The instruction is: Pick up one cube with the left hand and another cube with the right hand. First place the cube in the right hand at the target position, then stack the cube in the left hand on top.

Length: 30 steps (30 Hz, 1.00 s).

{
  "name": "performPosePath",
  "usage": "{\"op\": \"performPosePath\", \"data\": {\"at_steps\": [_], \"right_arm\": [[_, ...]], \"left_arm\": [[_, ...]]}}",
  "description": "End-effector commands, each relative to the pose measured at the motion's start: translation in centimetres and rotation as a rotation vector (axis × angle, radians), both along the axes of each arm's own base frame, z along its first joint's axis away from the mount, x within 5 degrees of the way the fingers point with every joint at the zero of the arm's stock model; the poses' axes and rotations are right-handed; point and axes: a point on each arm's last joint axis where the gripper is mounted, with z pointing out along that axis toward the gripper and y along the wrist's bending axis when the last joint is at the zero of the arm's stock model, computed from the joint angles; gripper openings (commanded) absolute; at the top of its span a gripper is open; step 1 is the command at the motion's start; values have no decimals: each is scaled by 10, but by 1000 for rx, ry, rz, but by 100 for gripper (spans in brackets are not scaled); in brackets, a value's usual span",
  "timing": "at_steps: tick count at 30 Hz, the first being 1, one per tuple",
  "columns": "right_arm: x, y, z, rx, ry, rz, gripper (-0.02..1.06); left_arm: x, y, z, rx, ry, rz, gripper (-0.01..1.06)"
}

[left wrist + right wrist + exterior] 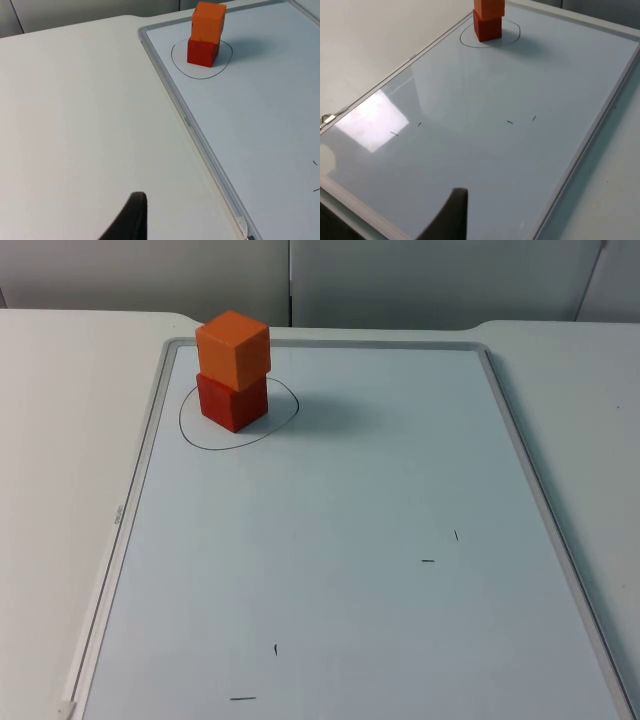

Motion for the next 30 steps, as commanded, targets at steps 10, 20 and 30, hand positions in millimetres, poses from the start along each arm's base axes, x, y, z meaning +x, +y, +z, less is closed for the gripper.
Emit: {"op": "performPosePath", "data": {"at_steps": [10,20,30], "right_arm": [[1,1,-1,3,-15,6,105],[1,1,-1,4,-14,-1,105],[-1,2,-1,2,-15,-255,105]], "left_arm": [[0,-1,0,-15,-8,-6,105],[0,-1,0,-15,-8,-6,105],[0,-1,0,-15,-8,-6,105]]}}
